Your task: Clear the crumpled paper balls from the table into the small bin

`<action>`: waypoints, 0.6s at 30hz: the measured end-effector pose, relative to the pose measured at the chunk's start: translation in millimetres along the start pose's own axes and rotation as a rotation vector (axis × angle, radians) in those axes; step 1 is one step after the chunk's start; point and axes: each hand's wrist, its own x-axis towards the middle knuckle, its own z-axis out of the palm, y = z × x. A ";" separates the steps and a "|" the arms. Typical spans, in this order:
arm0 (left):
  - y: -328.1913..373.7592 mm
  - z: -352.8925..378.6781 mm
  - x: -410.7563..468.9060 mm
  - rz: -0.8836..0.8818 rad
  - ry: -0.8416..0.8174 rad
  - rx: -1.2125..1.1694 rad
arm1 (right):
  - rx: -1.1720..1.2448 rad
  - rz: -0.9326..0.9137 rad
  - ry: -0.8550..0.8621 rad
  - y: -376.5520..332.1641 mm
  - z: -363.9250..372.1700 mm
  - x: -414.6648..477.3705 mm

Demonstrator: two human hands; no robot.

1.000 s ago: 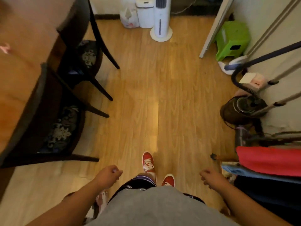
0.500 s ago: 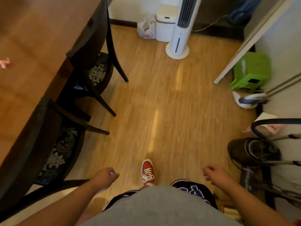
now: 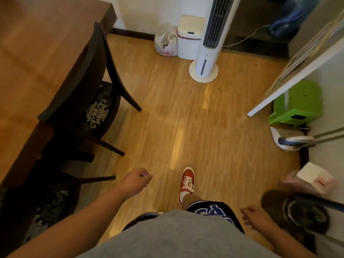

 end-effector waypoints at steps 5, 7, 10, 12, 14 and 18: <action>31.5 -24.6 23.8 -0.101 0.032 -0.050 | -0.147 -0.138 -0.014 -114.4 -47.0 36.3; 31.1 -36.3 25.7 -0.138 0.066 -0.099 | -0.209 -0.203 -0.035 -170.1 -58.3 45.7; 19.1 -56.0 29.4 -0.222 0.114 -0.130 | -0.277 -0.309 -0.055 -256.3 -63.8 57.9; 9.7 -72.2 37.0 -0.297 0.119 -0.182 | -0.313 -0.366 -0.073 -313.0 -61.8 65.3; 2.0 -90.5 49.7 -0.354 0.121 -0.216 | -0.348 -0.407 -0.093 -365.6 -55.9 72.8; 7.1 -133.4 81.6 -0.348 0.157 -0.229 | -0.469 -0.493 -0.113 -455.6 -40.7 73.9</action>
